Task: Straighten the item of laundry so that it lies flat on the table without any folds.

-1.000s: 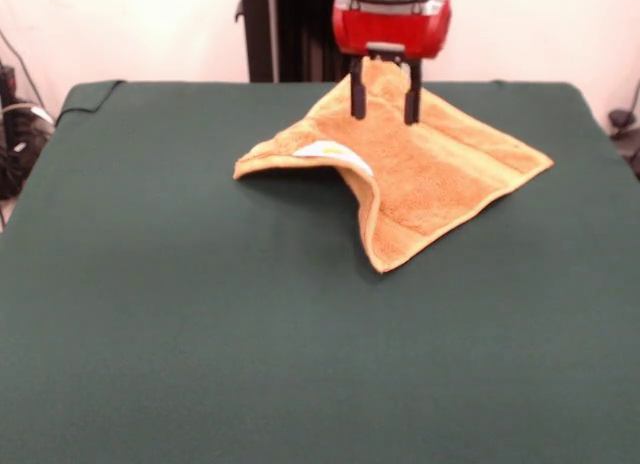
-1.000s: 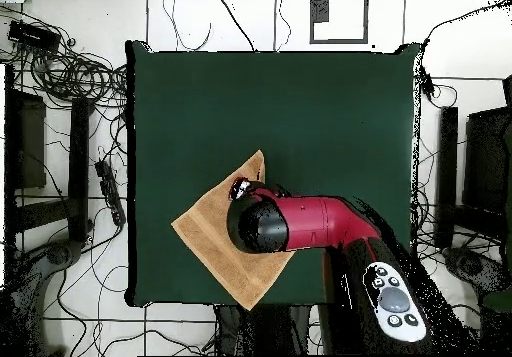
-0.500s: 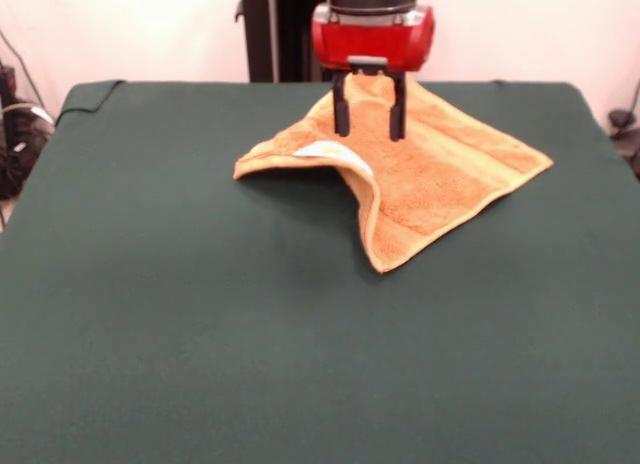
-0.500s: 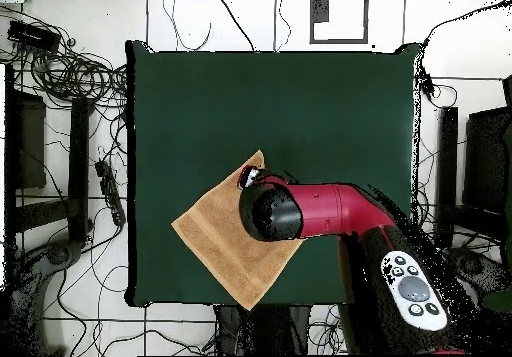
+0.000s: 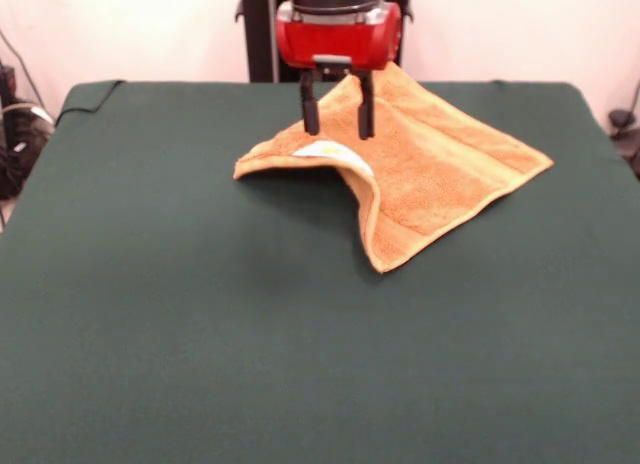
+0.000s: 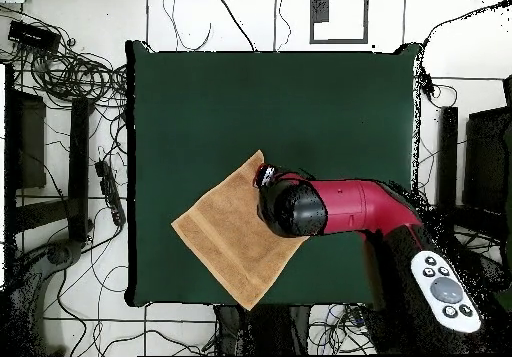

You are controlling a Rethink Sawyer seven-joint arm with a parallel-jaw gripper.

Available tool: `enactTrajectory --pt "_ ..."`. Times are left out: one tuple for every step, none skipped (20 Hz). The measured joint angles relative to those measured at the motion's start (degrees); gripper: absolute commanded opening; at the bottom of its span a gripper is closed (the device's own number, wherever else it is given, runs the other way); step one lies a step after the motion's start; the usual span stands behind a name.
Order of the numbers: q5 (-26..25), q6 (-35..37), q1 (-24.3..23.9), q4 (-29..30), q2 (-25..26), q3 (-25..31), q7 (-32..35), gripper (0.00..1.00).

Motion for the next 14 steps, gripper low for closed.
enactTrajectory --pt "-0.56 0.16 -0.61 0.01 -0.01 0.48 0.00 1.00" --pt "-0.94 0.24 -0.98 0.00 -0.01 0.84 0.00 1.00" --pt "-1.20 0.28 -1.23 0.00 0.00 1.11 0.00 1.00" --pt "-1.65 0.34 -1.59 0.00 0.01 1.49 0.00 1.00" --pt "-2.09 0.40 -1.95 0.00 0.02 1.88 0.00 1.00" --pt "-2.39 0.40 -2.14 0.01 0.02 2.06 0.00 1.00" --pt "-2.77 0.40 -2.37 -0.01 0.02 2.29 0.00 1.00" --pt "-3.31 0.40 -2.68 0.00 0.06 2.61 0.00 1.00" --pt "-3.69 0.40 -2.87 -0.01 0.08 2.81 0.00 1.00" --pt "-3.99 0.40 -3.01 -0.01 0.09 2.94 0.00 1.00" --pt "-4.61 0.40 -3.20 0.00 0.12 3.12 0.00 1.00" --pt "-5.03 0.40 -3.28 0.00 0.14 3.21 0.00 1.00" --pt "-5.46 0.40 -3.36 -0.01 0.16 3.29 0.00 1.00" --pt "-5.82 0.40 -3.40 0.00 0.17 3.35 0.00 1.00"
